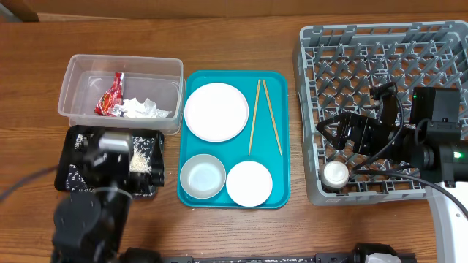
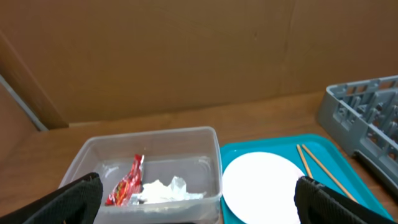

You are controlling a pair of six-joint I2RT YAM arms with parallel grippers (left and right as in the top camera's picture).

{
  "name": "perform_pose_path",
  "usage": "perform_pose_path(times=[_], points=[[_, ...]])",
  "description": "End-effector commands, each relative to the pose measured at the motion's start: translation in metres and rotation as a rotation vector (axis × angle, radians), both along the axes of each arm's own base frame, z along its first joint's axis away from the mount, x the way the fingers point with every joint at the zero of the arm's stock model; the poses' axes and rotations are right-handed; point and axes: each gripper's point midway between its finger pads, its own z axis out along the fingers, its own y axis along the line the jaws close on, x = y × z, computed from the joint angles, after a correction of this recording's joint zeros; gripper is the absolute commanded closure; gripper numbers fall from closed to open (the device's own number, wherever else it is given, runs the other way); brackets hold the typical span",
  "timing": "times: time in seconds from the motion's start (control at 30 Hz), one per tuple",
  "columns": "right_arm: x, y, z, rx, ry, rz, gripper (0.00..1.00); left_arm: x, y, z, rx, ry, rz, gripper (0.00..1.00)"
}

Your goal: Sort waste into correct bins and load items into the dishwasher

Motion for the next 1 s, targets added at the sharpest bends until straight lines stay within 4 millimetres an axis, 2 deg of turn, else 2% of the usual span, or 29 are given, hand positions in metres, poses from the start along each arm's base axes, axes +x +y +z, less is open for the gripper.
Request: perform_pose_path(times=[0.0, 0.27, 0.53, 0.83, 0.97], points=[[0.003, 0.0, 0.009, -0.003, -0.03, 0.003, 0.0, -0.007, 0.002, -0.018, 0.01, -0.053, -0.007, 0.0], [0.003, 0.0, 0.009, -0.003, -0.03, 0.003, 0.0, -0.013, 0.006, -0.055, -0.004, -0.16, 0.008, 0.0], [0.003, 0.0, 0.009, -0.003, -0.03, 0.003, 0.0, -0.014, 0.006, -0.092, -0.003, -0.157, 0.008, 0.0], [0.003, 0.0, 0.009, -0.003, -0.03, 0.003, 0.0, -0.002, 0.005, -0.137, 0.011, -0.078, 0.011, 0.0], [0.003, 0.0, 0.009, -0.004, -0.03, 0.003, 0.0, 0.011, 0.003, -0.159, 0.0, -0.116, 0.011, 0.0]])
